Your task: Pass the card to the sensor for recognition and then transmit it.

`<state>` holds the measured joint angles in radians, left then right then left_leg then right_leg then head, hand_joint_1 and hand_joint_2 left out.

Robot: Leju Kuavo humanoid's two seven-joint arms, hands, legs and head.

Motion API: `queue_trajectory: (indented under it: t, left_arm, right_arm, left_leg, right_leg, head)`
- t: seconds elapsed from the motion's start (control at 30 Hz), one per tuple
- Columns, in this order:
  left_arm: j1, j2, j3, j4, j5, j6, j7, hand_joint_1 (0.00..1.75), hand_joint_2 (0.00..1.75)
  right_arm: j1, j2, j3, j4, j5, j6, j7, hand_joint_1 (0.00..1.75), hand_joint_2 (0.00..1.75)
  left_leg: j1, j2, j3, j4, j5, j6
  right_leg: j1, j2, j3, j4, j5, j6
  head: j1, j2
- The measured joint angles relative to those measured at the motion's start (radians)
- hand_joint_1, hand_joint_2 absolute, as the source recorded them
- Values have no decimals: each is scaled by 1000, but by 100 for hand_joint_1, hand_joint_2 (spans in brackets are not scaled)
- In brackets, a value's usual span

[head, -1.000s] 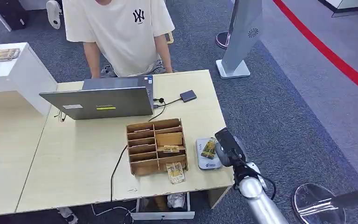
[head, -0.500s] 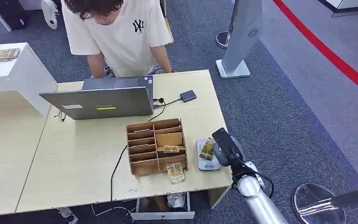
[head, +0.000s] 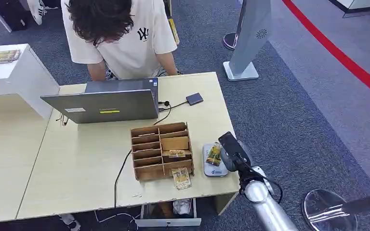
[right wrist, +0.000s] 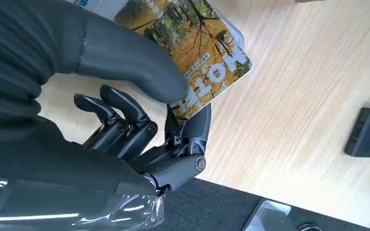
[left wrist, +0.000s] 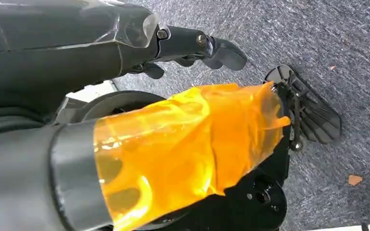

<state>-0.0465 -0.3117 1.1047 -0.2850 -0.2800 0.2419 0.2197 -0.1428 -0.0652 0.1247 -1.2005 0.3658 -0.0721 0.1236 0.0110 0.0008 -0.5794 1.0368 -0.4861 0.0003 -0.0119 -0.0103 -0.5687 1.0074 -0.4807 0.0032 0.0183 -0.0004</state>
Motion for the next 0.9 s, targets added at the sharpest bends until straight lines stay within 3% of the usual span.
queue_trajectory:
  t: [0.9]
  left_arm:
    - [-5, 2, -42, 0, 54, 12, 0, 0, 0]
  right_arm:
    - [-1, 0, 0, 3, 8, 10, 6, 175, 175]
  left_leg:
    - [0, 0, 0, 0, 0, 0]
  right_leg:
    - [0, 0, 0, 0, 0, 0]
  head:
    - [0, 0]
